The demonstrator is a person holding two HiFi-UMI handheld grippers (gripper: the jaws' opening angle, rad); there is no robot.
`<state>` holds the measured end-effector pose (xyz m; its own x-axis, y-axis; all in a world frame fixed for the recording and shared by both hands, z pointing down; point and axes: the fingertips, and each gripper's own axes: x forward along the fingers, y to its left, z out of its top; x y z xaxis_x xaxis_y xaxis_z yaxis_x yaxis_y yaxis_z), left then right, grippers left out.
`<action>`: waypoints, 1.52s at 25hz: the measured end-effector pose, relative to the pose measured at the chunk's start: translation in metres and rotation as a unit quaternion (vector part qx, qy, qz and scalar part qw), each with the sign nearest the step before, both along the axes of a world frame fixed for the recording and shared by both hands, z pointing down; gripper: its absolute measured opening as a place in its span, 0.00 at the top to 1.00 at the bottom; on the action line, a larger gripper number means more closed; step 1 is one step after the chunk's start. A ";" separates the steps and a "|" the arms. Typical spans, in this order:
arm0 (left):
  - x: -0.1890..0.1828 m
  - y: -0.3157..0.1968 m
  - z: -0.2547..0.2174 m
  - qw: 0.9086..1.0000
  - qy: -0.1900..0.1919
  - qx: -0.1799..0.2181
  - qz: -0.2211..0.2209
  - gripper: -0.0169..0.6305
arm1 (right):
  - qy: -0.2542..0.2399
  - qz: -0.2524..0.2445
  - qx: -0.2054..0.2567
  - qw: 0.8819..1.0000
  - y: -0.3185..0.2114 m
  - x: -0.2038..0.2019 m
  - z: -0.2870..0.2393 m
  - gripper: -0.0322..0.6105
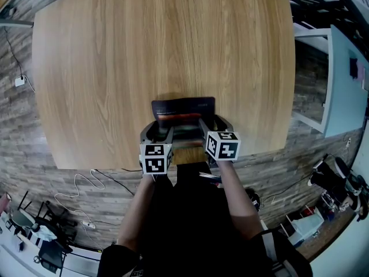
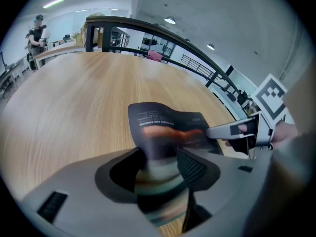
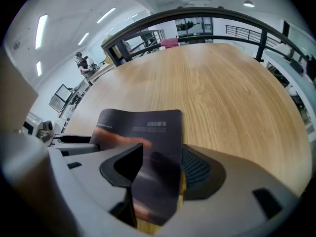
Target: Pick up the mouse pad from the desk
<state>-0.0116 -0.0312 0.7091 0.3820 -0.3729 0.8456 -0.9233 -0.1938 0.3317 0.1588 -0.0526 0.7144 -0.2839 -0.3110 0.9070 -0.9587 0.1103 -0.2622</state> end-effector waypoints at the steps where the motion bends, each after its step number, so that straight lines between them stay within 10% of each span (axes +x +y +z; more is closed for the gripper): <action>1: 0.001 0.000 0.000 1.000 0.002 0.000 0.000 0.61 | 0.000 -0.001 0.001 1.000 0.000 -0.002 0.000 0.59; 38: -0.012 0.006 -0.013 0.999 0.038 0.020 -0.017 0.82 | -0.078 -0.058 0.007 0.995 -0.013 -0.047 -0.022 0.60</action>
<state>-0.0232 -0.0252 0.6965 0.4311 -0.4195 0.7989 -0.9020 -0.1765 0.3940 0.1115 -0.0651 0.6919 -0.4561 -0.2805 0.8446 -0.8869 0.2218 -0.4053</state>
